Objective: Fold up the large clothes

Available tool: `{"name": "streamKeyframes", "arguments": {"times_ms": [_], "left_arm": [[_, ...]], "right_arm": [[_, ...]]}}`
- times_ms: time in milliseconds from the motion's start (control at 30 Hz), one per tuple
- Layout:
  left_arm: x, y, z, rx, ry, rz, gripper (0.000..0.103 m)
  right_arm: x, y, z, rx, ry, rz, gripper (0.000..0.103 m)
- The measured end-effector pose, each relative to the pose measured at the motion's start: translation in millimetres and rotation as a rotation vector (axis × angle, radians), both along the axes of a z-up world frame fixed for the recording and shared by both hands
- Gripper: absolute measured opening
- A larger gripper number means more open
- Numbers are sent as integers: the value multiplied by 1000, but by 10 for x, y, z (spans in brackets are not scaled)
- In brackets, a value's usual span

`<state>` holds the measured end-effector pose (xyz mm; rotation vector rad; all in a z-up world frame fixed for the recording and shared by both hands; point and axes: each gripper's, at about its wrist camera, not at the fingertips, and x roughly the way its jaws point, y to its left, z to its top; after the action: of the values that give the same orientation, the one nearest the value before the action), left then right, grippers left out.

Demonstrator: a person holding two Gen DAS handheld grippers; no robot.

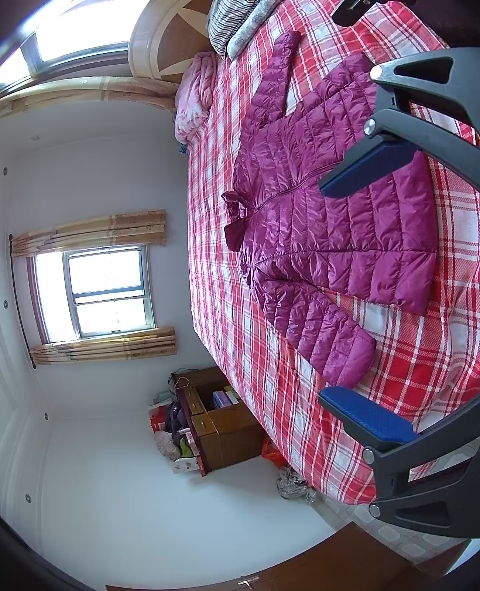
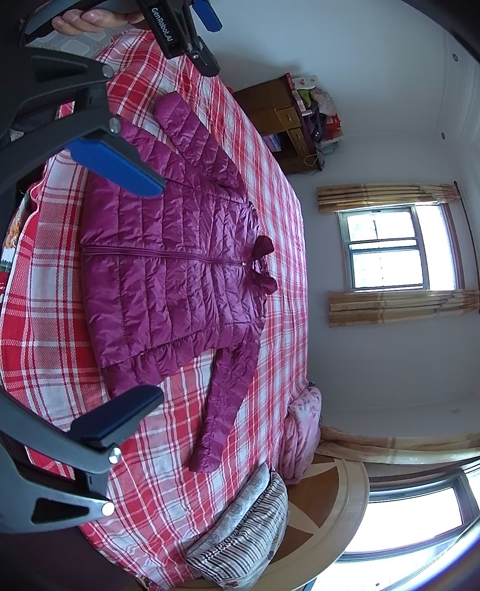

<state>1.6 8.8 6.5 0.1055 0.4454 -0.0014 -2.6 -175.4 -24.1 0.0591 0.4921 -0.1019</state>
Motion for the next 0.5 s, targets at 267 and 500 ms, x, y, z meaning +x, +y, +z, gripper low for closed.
{"name": "streamKeyframes", "arguments": {"times_ms": [267,500], "left_arm": [[197,37,-100,9,-3,17,102],[673,29,-300,28,6,37,102]], "right_arm": [[150,-124,-208,45,43,6,103],[485,-543,-538,127,128,-58,103]]}}
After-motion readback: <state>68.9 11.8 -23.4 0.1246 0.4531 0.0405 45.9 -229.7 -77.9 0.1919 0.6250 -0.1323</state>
